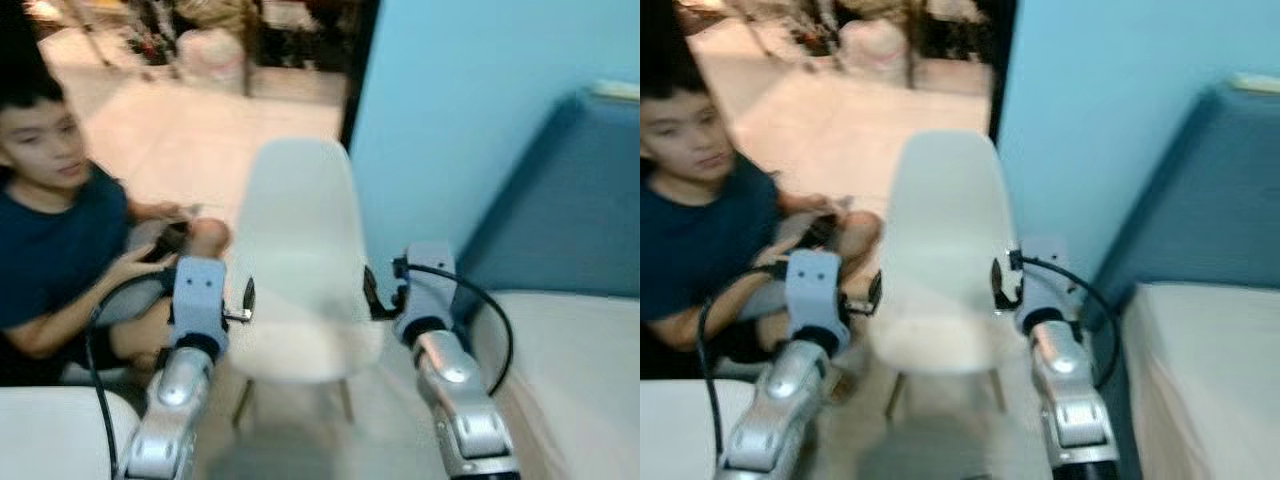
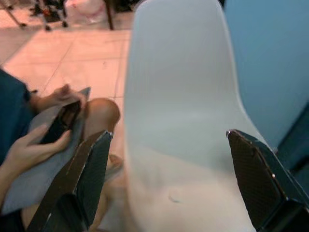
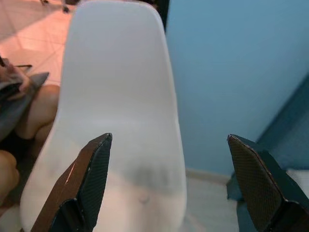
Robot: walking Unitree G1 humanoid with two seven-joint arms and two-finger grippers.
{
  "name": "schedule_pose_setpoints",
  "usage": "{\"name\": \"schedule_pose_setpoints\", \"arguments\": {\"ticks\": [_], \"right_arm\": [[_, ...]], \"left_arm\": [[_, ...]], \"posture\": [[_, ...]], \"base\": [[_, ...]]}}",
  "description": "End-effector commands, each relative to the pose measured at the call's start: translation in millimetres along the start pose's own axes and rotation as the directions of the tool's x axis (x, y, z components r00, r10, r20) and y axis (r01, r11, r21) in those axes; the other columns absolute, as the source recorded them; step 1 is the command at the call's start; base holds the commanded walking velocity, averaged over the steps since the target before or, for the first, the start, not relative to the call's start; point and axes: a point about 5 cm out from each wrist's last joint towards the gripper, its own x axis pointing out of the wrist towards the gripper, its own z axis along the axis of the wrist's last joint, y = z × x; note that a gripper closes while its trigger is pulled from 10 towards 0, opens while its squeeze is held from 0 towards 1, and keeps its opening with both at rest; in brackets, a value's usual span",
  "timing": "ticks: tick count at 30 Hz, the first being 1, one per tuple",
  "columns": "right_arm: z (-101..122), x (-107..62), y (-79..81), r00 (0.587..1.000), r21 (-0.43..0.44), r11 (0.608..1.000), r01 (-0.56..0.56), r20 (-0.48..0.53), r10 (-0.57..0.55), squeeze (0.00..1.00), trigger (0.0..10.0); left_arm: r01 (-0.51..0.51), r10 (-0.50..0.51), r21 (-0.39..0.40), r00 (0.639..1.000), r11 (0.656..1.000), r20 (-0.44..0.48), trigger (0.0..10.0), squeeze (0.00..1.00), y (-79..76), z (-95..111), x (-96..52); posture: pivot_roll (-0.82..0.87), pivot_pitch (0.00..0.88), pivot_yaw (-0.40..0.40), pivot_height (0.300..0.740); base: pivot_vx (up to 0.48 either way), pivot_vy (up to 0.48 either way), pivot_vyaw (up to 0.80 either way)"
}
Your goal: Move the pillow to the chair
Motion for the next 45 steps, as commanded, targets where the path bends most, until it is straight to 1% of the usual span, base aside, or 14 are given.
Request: {"name": "schedule_pose_setpoints", "arguments": {"ticks": [1,15,45], "right_arm": [[-2.5,-1.8,-3.6,1.0,0.003,1.0,0.011,-0.017,-0.011,0.0,10.0],[-2.4,-2.0,-4.3,1.0,-0.003,1.0,0.001,-0.022,-0.001,0.0,10.0],[-1.4,-1.1,-2.3,1.0,0.0,1.0,0.004,-0.018,-0.004,0.0,10.0]], "left_arm": [[0.0,0.0,0.004,1.0,1.0,-0.018,10.0,0.0,-0.4,-3.4,-2.0],[0.0,0.001,0.007,1.0,1.0,-0.017,10.0,0.0,-2.3,-3.3,-2.0],[-0.001,0.001,0.002,1.0,1.0,-0.024,10.0,0.0,0.2,-4.2,-0.8]], "posture": [[0.01,0.096,-0.032,0.74],[0.01,0.092,-0.042,0.74],[0.02,0.088,-0.035,0.74]], "base": [[0.0,0.0,-0.8],[0.0,0.0,-0.8],[0.0,0.0,-0.8]]}}
